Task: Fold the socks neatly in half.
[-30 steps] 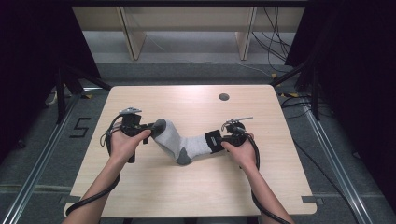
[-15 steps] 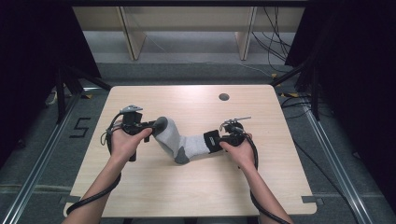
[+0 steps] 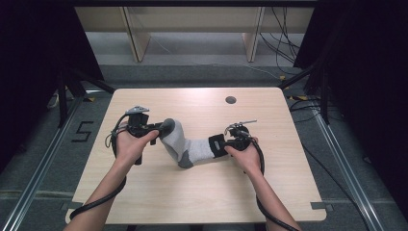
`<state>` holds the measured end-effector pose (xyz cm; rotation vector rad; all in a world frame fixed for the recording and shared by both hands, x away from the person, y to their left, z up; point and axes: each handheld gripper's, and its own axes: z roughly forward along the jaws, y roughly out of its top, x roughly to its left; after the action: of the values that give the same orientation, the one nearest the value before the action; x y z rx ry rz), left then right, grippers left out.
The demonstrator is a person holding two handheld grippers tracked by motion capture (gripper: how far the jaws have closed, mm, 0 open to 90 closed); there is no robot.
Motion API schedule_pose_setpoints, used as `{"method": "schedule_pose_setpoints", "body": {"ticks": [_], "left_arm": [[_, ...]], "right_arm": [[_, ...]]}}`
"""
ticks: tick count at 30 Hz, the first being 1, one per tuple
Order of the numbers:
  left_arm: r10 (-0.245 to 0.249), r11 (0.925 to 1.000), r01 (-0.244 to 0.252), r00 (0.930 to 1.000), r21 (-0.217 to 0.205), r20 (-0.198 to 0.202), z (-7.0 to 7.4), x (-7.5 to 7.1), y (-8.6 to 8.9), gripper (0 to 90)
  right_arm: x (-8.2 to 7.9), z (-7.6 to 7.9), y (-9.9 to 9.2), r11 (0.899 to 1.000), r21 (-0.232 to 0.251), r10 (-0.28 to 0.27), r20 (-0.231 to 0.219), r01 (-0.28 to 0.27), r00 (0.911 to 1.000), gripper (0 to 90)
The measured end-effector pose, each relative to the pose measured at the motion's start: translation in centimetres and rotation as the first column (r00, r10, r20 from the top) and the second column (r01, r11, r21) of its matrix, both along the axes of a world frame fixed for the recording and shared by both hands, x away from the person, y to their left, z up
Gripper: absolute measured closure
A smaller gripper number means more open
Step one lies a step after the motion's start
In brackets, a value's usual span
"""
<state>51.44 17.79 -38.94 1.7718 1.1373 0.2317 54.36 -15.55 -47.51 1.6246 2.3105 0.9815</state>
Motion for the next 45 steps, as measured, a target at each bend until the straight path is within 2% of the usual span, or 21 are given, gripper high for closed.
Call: {"method": "schedule_pose_setpoints", "body": {"ticks": [5, 7, 10, 12, 19, 20, 38, 41, 44, 45], "left_arm": [[-0.004, 1.0000, 0.004, 1.0000, 0.004, 0.003, 0.3, 0.1, -0.3, 66.3], [-0.005, 1.0000, 0.005, 1.0000, 0.007, 0.006, 0.4, 0.1, -0.3, 66.3], [-0.004, 1.0000, 0.004, 1.0000, 0.006, 0.008, 0.5, 0.1, -0.4, 66.3], [-0.001, 1.0000, 0.001, 1.0000, 0.003, 0.007, 0.6, 0.1, -0.5, 66.3], [-0.005, 1.0000, 0.005, 0.9999, 0.006, 0.011, 0.7, 0.2, -0.6, 66.3], [-0.003, 1.0000, 0.003, 0.9999, 0.005, 0.010, 0.7, 0.2, -0.6, 66.4], [0.000, 1.0000, 0.000, 0.9999, 0.007, 0.015, 1.0, 0.4, -1.1, 66.4], [0.007, 0.9999, -0.007, 0.9999, 0.011, 0.016, 1.1, 0.5, -1.1, 66.5], [0.019, 0.9997, -0.019, 0.9996, 0.017, 0.019, 1.1, 0.6, -1.2, 66.5], [0.016, 0.9992, -0.016, 0.9996, 0.037, 0.022, 1.1, 0.6, -1.1, 66.5]], "right_arm": [[0.0, 0.0, 0.2, 1.000, -0.009, 0.015, -0.004, -0.015, 0.9999, 61.3], [0.1, 0.0, 0.3, 1.000, -0.010, 0.009, 0.008, -0.009, 0.9999, 61.3], [0.0, 0.0, 0.5, 1.000, -0.003, -0.003, 0.001, 0.003, 1.0000, 61.3], [0.0, 0.0, 0.5, 1.000, -0.014, 0.012, 0.001, -0.012, 0.9999, 61.2], [0.1, 0.0, 0.6, 1.000, -0.007, 0.012, 0.007, -0.012, 0.9999, 60.8], [0.1, 0.1, 0.6, 1.000, 0.000, 0.007, -0.005, -0.007, 1.0000, 60.6], [0.1, 0.0, 0.9, 1.000, 0.009, 0.005, -0.013, -0.005, 0.9999, 60.7], [0.1, 0.0, 0.9, 1.000, 0.005, 0.017, -0.009, -0.017, 0.9998, 60.7], [0.0, 0.1, 1.1, 1.000, -0.005, 0.005, -0.008, -0.005, 1.0000, 60.7], [0.0, 0.0, 1.1, 1.000, -0.010, 0.011, 0.003, -0.011, 0.9999, 60.7]]}}
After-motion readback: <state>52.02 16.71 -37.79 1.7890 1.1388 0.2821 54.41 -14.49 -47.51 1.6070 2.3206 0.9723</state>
